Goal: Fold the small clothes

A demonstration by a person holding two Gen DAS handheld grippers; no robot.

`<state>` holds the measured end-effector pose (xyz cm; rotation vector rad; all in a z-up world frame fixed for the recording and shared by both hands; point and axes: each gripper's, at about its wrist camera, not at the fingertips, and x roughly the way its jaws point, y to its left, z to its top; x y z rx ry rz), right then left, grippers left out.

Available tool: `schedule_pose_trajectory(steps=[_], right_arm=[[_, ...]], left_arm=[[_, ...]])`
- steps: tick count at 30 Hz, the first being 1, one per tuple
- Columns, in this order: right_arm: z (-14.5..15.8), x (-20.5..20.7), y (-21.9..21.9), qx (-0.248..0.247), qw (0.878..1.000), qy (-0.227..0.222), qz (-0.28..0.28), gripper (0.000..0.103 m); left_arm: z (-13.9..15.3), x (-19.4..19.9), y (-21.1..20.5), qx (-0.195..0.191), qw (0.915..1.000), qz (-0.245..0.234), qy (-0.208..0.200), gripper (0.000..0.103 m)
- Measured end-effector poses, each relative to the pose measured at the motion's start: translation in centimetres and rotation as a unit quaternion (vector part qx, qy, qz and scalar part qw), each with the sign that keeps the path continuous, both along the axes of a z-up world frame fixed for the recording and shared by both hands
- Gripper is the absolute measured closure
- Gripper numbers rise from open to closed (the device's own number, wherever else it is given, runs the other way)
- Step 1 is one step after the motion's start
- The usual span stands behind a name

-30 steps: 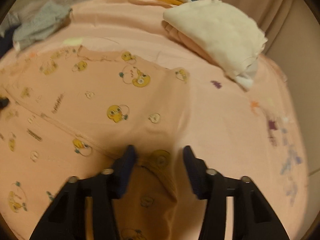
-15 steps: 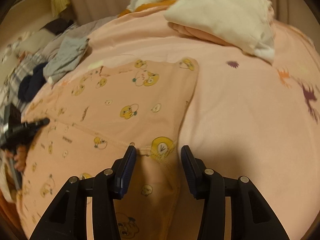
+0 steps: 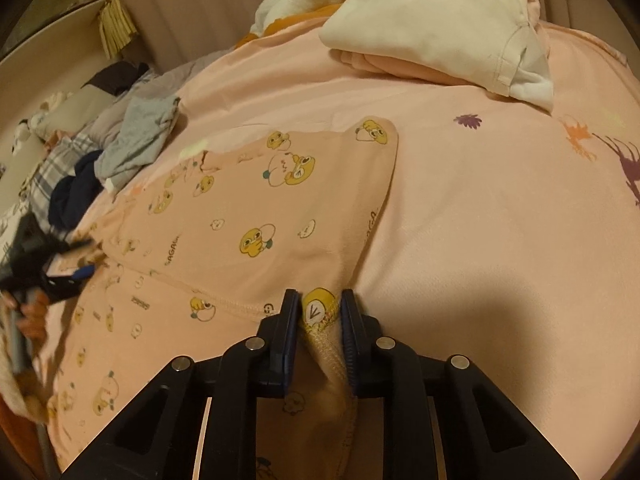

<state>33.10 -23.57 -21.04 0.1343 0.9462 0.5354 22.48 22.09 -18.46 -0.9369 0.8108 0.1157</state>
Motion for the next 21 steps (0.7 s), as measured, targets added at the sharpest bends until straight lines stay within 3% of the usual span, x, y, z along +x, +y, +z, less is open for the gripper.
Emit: schedule_pose_trajectory(steps=[3, 7, 11, 15, 19, 21], right_arm=[[-0.1, 0.0, -0.2, 0.006, 1.0, 0.003, 0.001, 0.081], [-0.3, 0.3, -0.7, 0.023, 1.0, 0.012, 0.002, 0.081], [-0.2, 0.1, -0.5, 0.013, 1.0, 0.008, 0.003, 0.081], [-0.2, 0.2, -0.5, 0.01, 1.0, 0.008, 0.004, 0.081], [-0.2, 0.2, -0.5, 0.009, 1.0, 0.006, 0.002, 0.081], [-0.2, 0.3, -0.4, 0.008, 1.0, 0.005, 0.002, 0.081]], left_arm=[[2.9, -1.3, 2.1, 0.06, 0.998, 0.017, 0.001, 0.02], [4.0, -3.8, 6.1, 0.03, 0.9978, 0.057, 0.018, 0.018], [4.4, -6.5, 9.0, 0.088, 0.9897, 0.107, 0.037, 0.018], [1.8, -8.7, 12.6, 0.034, 0.9852, 0.16, 0.052, 0.018], [-0.7, -9.4, 14.8, 0.018, 0.9792, 0.189, 0.071, 0.018], [-1.3, -9.3, 15.6, 0.013, 0.9779, 0.2, 0.06, 0.018]])
